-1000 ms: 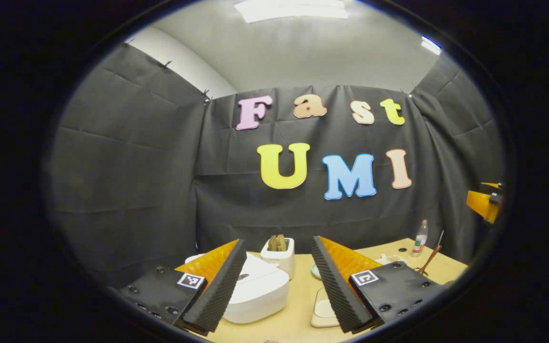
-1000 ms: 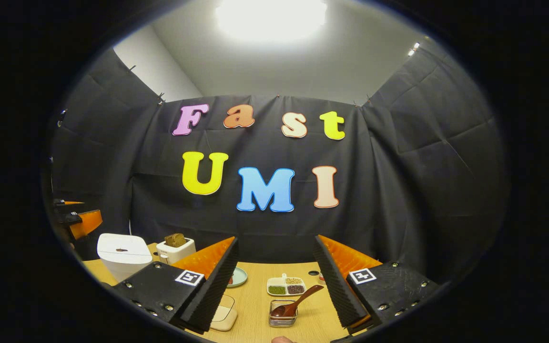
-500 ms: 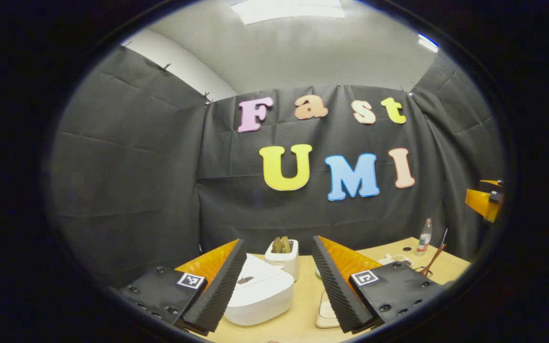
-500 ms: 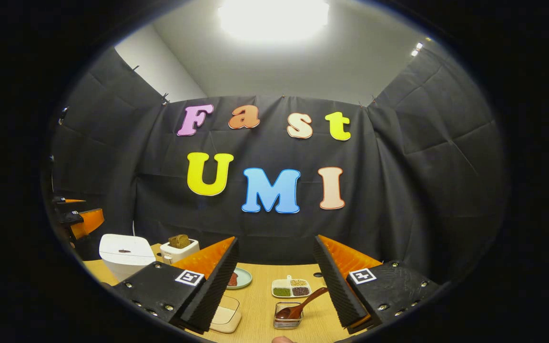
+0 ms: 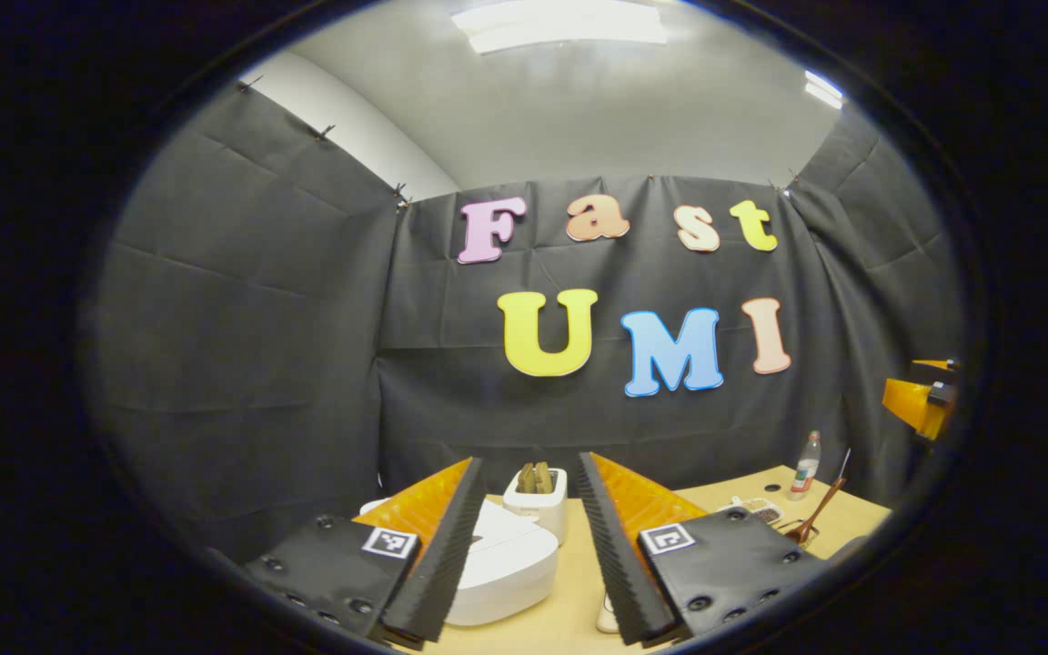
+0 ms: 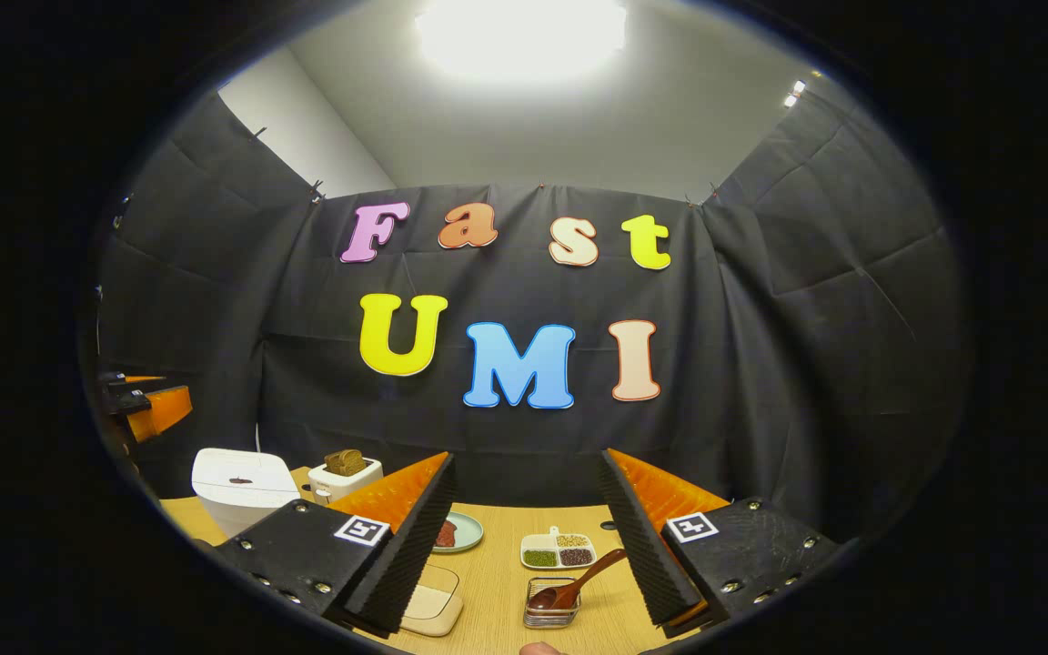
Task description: Close the left gripper, press the button to open the rice cooker; take a wooden spoon from the chopstick holder with the right hand, scoop a spoonful of rice and pour it into the rice cooker, then put the wooden spoon back into the chopstick holder.
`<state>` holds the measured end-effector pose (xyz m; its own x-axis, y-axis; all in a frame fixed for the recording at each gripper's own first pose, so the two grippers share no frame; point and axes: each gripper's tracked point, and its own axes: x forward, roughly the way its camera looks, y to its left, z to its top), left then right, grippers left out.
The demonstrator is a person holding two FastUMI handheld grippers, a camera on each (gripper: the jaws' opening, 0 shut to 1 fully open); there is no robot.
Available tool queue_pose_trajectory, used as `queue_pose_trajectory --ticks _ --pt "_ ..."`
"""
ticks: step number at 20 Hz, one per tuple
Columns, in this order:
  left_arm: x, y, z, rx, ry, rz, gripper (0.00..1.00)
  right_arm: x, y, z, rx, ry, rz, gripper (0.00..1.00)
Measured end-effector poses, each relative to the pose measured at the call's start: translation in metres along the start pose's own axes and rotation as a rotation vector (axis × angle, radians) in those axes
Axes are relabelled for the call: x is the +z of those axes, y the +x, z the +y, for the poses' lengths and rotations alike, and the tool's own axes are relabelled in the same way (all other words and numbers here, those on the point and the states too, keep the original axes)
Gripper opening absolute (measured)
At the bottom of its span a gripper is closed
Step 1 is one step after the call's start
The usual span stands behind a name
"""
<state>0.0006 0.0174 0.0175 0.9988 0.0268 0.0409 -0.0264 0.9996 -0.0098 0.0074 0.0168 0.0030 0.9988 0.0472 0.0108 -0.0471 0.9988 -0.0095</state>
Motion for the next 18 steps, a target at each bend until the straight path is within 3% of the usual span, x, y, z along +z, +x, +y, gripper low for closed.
queue_pose_trajectory --ticks 3,4,5,6,7,9,18 --pt "0.003 -0.002 0.007 0.015 0.000 -0.011 0.43 -0.002 -0.002 -0.001 0.002 0.007 0.002 0.95" --pt "0.008 -0.004 0.012 0.027 0.002 -0.025 0.42 -0.001 -0.003 0.000 0.005 0.008 -0.002 0.95" --pt "0.009 -0.006 0.009 0.007 -0.004 -0.032 0.22 -0.001 -0.005 0.000 0.006 0.009 -0.003 0.95" --pt "0.010 -0.006 0.006 -0.004 -0.007 -0.029 0.17 -0.001 -0.006 0.000 0.006 0.009 -0.001 0.95" --pt "0.009 -0.011 0.016 0.023 -0.010 -0.032 0.14 -0.001 -0.007 0.001 0.007 0.008 -0.002 0.95" --pt "0.011 -0.003 0.013 -0.004 -0.043 -0.031 0.09 -0.001 -0.009 0.001 0.005 0.005 -0.003 0.95" --pt "-0.004 0.039 0.055 -0.009 -0.073 -0.008 0.09 -0.002 -0.021 -0.003 -0.038 0.007 0.007 0.95"
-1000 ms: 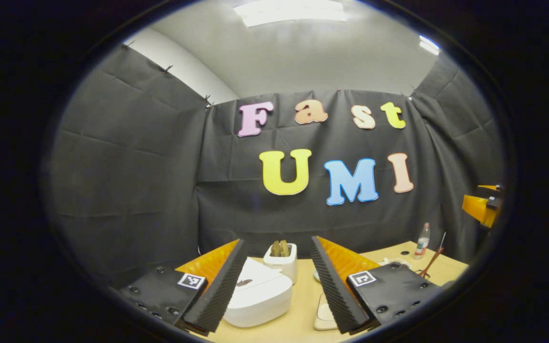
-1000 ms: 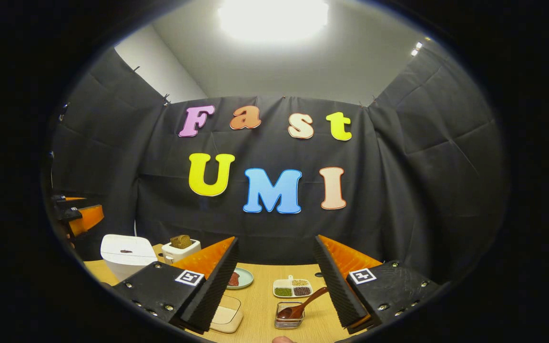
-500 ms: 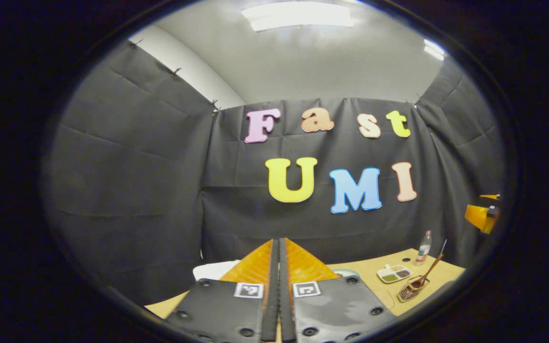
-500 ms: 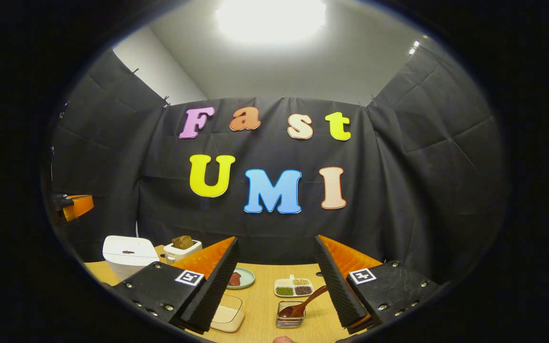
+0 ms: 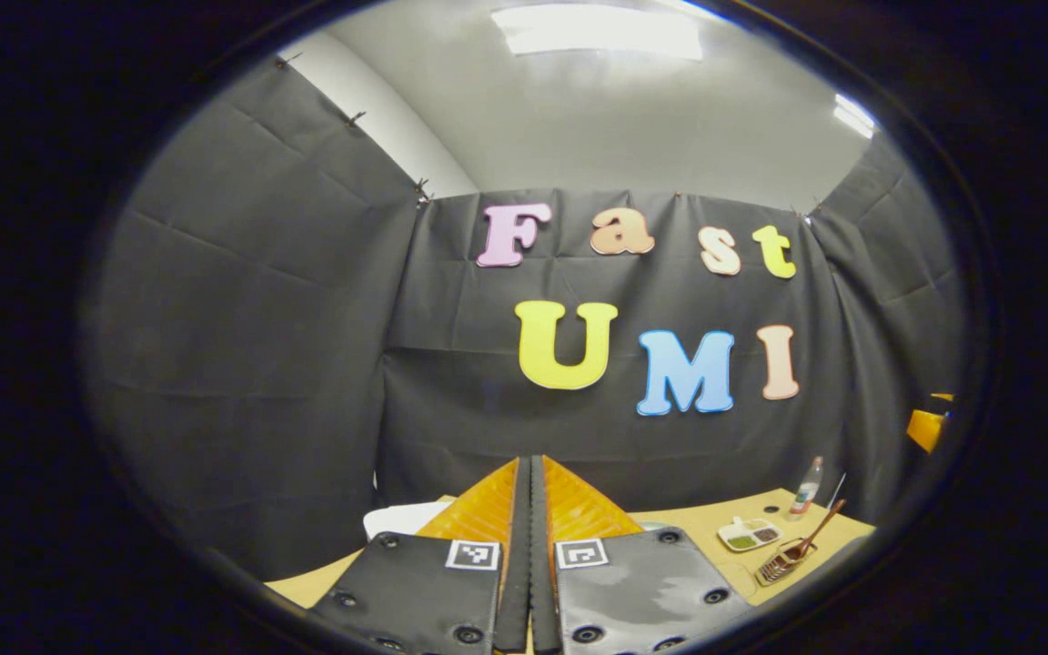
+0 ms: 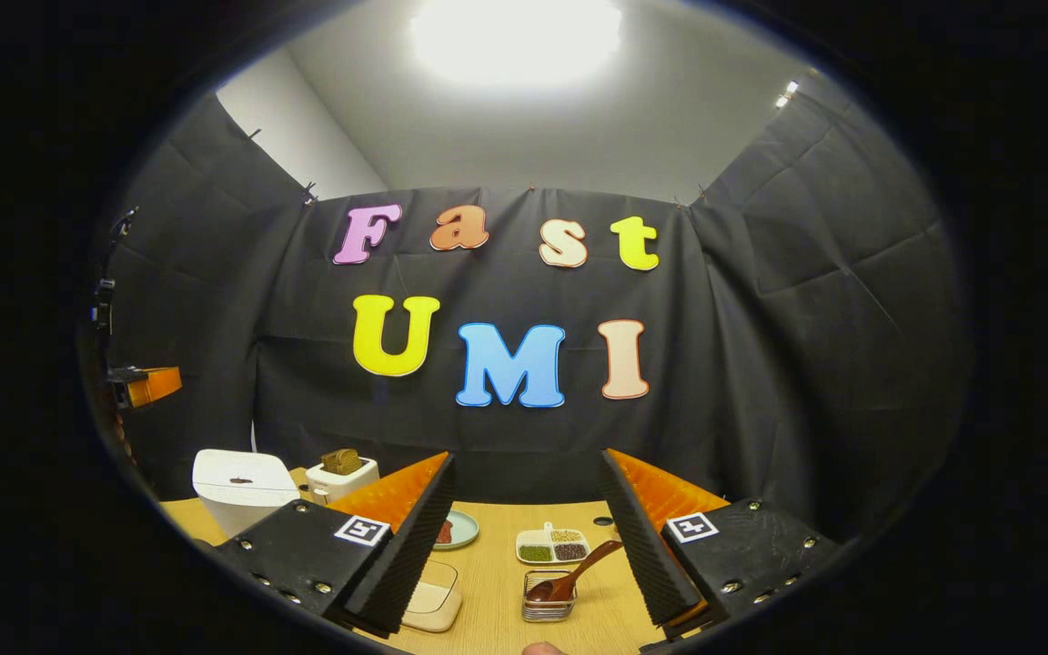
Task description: Close the left gripper, press the button to open the rice cooker; take a wooden spoon from the chopstick holder with the right hand, scoop a spoonful of rice and pour it into the rice cooker, then put the wooden spoon back into the chopstick holder.
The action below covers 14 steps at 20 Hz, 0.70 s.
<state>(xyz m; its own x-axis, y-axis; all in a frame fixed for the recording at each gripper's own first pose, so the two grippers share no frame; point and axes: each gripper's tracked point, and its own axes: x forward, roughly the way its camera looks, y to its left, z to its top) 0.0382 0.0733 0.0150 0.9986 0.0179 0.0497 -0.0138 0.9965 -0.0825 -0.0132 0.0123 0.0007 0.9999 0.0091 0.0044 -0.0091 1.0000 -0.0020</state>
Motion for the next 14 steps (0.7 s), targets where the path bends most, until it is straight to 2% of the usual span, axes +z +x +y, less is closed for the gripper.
queue_pose_trajectory --ticks 8,11,14 --pt "-0.051 0.052 0.029 -0.028 -0.001 0.096 0.08 -0.003 -0.015 -0.003 -0.040 -0.043 0.019 0.95" --pt "-0.083 0.074 0.035 -0.048 -0.036 0.158 0.08 -0.005 -0.017 -0.005 -0.060 -0.046 0.029 0.95" --pt "-0.119 0.094 0.050 -0.033 -0.019 0.218 0.09 -0.006 -0.019 -0.008 -0.079 -0.065 0.041 0.95"
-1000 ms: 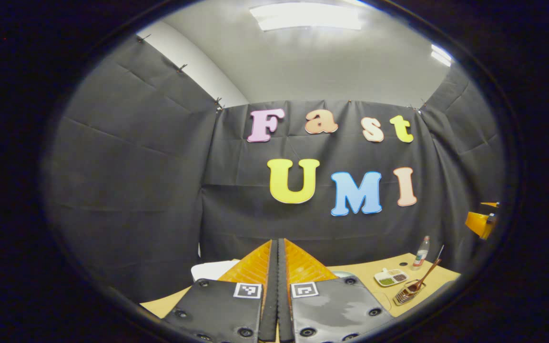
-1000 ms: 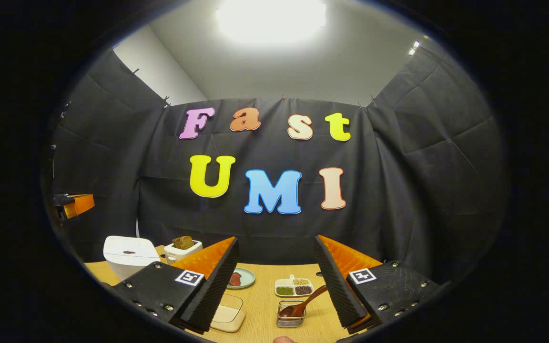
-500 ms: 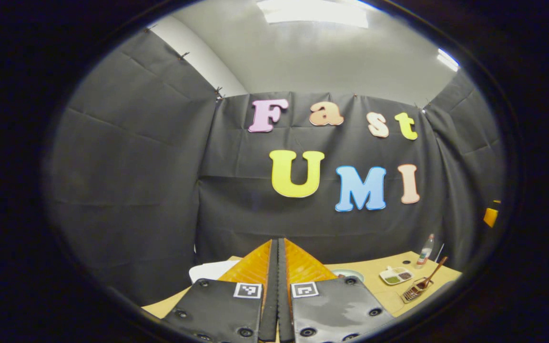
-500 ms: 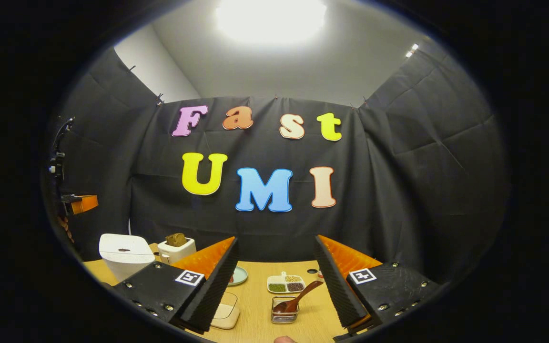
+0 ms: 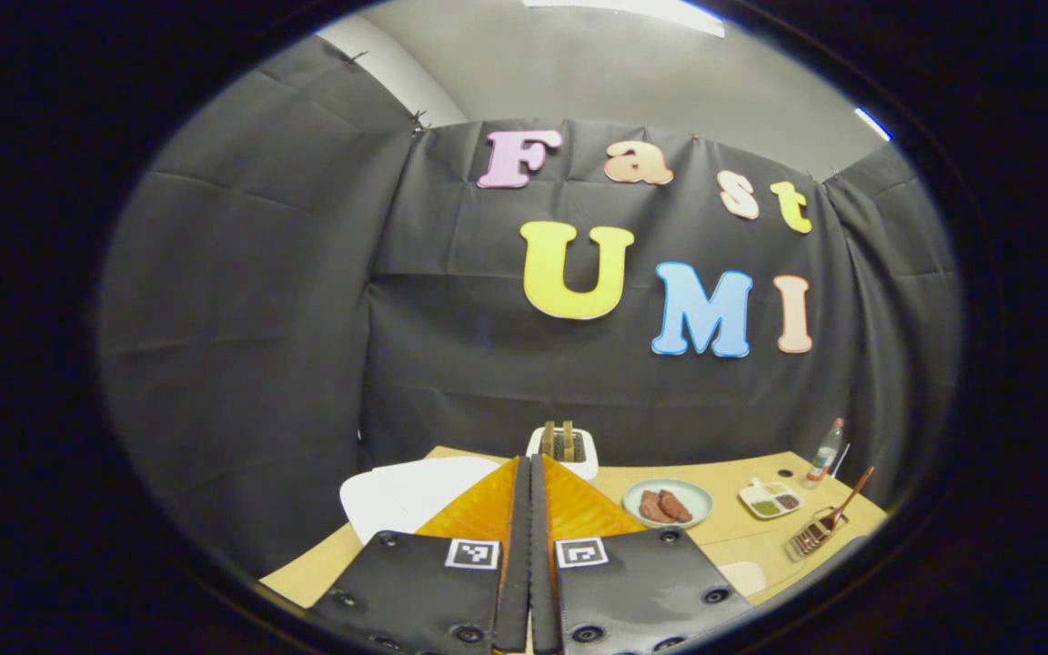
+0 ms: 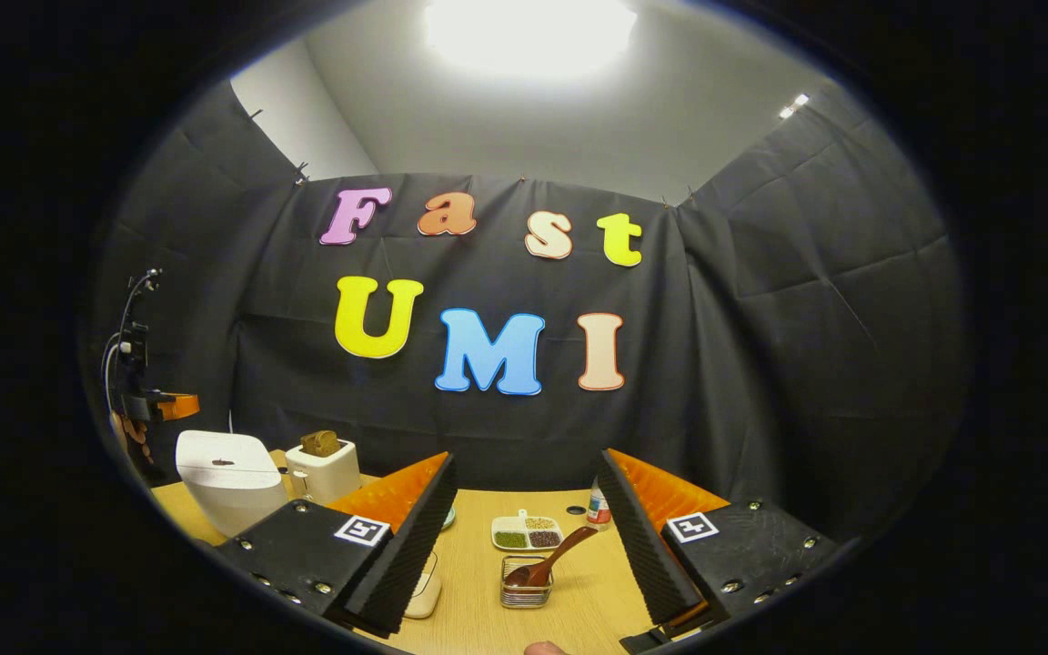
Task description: Close the left gripper, press the button to open the rice cooker; take a wooden spoon from the chopstick holder with the right hand, scoop a spoonful of rice and pour it into the rice cooker, then put the wooden spoon back into the chopstick holder.
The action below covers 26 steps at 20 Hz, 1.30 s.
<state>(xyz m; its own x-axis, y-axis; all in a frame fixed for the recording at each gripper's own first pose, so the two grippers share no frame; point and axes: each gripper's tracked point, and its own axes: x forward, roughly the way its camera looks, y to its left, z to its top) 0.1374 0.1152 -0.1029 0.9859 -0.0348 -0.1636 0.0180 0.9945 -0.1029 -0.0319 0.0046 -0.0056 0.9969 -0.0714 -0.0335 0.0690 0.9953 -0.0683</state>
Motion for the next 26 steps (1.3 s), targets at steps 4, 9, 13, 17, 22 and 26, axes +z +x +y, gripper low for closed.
queue_pose_trajectory --ticks 4,9,13,17,22,26 --pt "-0.037 0.026 0.004 -0.022 0.003 0.074 0.09 -0.001 -0.001 0.003 -0.011 -0.032 0.013 0.95" --pt "-0.080 0.052 0.001 -0.031 0.009 0.154 0.09 -0.002 -0.001 0.000 -0.031 -0.057 0.007 0.95" --pt "-0.103 0.060 -0.002 -0.029 0.019 0.198 0.09 -0.008 0.001 -0.005 -0.057 -0.052 0.018 0.95" --pt "-0.120 0.062 -0.002 -0.018 0.013 0.230 0.07 -0.010 0.006 -0.008 -0.064 -0.049 0.015 0.95" --pt "-0.123 0.064 0.000 -0.002 -0.065 0.199 0.07 -0.014 0.012 -0.005 -0.054 -0.045 0.016 0.95" --pt "-0.114 0.062 -0.002 0.021 0.006 0.203 0.09 -0.015 0.016 -0.006 -0.040 -0.041 0.015 0.95"
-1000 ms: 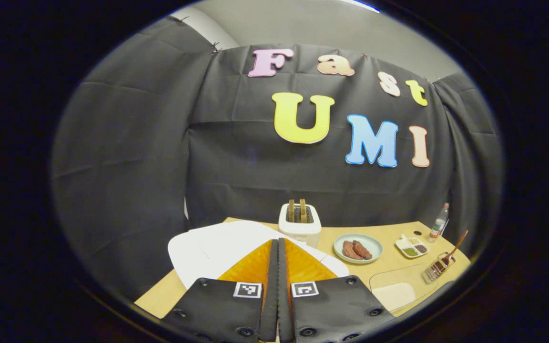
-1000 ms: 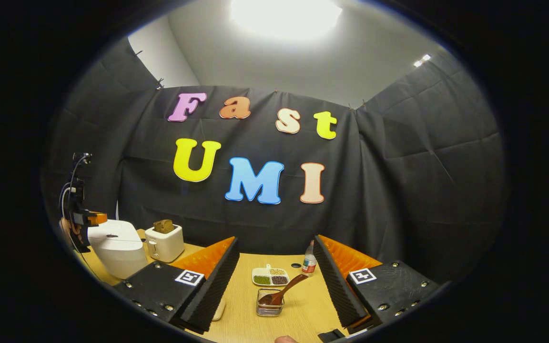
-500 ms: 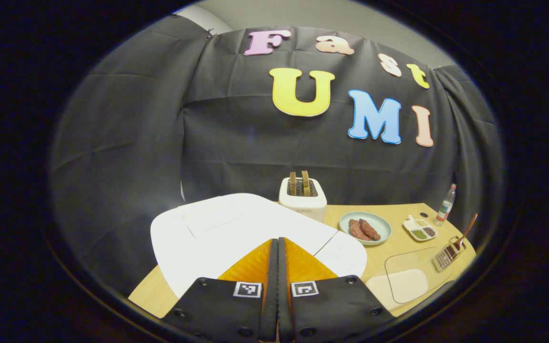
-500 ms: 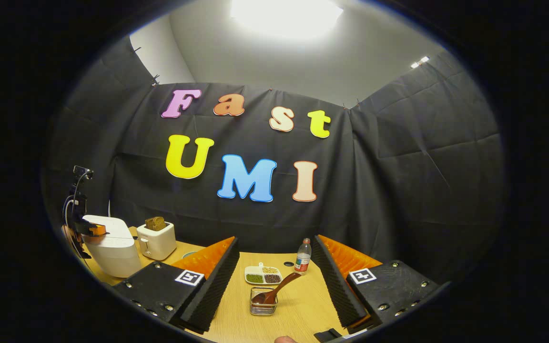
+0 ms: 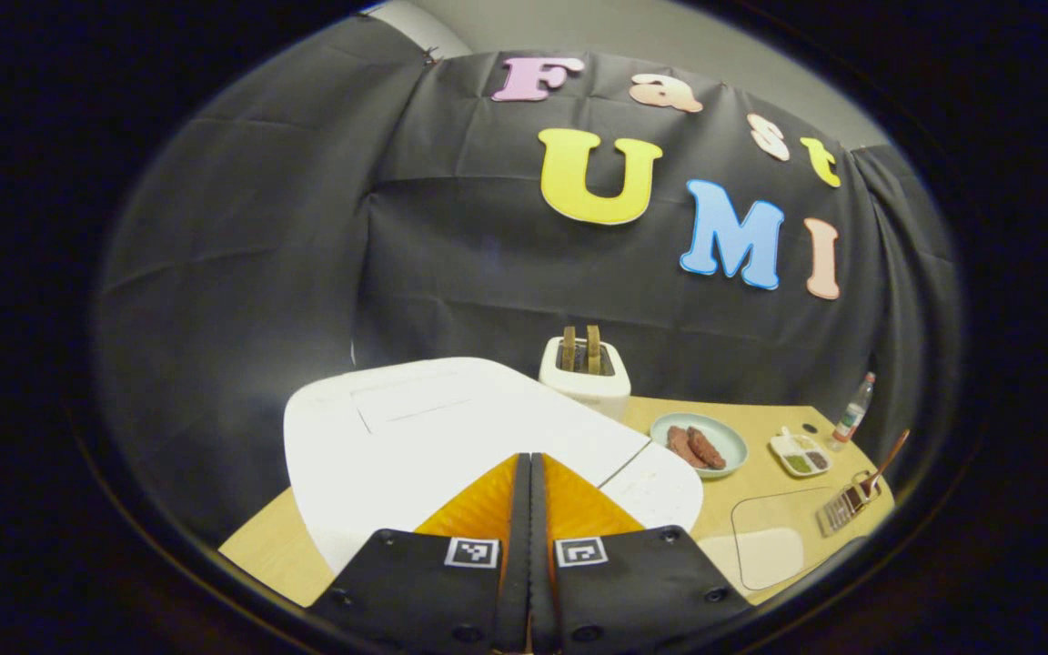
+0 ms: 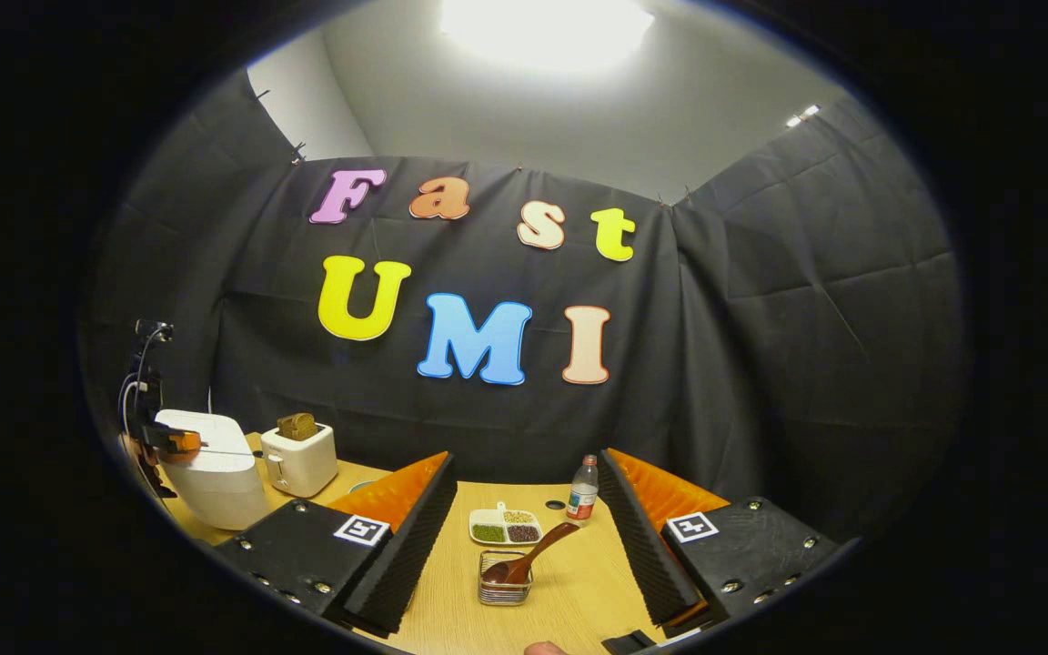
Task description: Close the left gripper, press the button to open the rice cooker; take a wooden spoon from the chopstick holder with the right hand, scoop a spoonful of rice and pour it into the rice cooker, then put the wooden spoon back into the chopstick holder.
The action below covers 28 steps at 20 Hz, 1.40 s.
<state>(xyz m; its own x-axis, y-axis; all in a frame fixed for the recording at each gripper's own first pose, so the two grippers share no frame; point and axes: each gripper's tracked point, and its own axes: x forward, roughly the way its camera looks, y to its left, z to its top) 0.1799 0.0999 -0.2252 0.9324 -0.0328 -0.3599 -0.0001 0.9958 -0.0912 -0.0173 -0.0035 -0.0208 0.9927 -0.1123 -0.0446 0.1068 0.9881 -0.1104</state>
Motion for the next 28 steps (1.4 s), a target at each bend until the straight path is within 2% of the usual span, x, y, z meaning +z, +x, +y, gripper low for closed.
queue_pose_trajectory --ticks 3,5,8,9,12,13,14,18,19,22,28 --pt "0.041 -0.012 0.001 0.039 0.096 -0.089 0.09 0.002 0.005 -0.003 0.006 0.015 -0.009 0.95" --pt "0.068 -0.023 0.000 0.042 0.095 -0.133 0.08 0.002 0.008 -0.004 0.012 0.026 -0.012 0.95" --pt "0.108 -0.037 0.011 0.088 0.137 -0.215 0.11 0.003 0.013 -0.005 0.027 0.033 -0.021 0.95" --pt "0.119 -0.043 0.012 0.093 0.146 -0.238 0.09 0.002 0.015 -0.006 0.032 0.036 -0.022 0.95" --pt "0.149 -0.065 0.005 0.103 0.160 -0.294 0.10 0.000 0.020 -0.009 0.039 0.056 -0.020 0.95" --pt "0.158 -0.074 -0.001 0.098 0.159 -0.319 0.07 -0.002 0.023 -0.008 0.046 0.064 -0.015 0.95" --pt "0.165 -0.085 -0.009 0.085 0.151 -0.346 0.10 -0.004 0.027 -0.009 0.049 0.069 -0.008 0.95" --pt "0.189 -0.130 -0.035 0.073 0.142 -0.440 0.95 -0.013 0.047 -0.018 0.047 0.080 0.014 0.95" --pt "0.194 -0.141 -0.042 0.068 0.141 -0.455 0.92 -0.017 0.053 -0.021 0.043 0.084 0.023 0.95" --pt "0.191 -0.172 -0.061 0.033 0.125 -0.477 1.00 -0.029 0.072 -0.033 0.032 0.120 0.063 0.95" --pt "0.179 -0.211 -0.069 0.041 0.140 -0.468 0.98 -0.067 0.113 -0.047 0.010 0.212 0.163 0.95"
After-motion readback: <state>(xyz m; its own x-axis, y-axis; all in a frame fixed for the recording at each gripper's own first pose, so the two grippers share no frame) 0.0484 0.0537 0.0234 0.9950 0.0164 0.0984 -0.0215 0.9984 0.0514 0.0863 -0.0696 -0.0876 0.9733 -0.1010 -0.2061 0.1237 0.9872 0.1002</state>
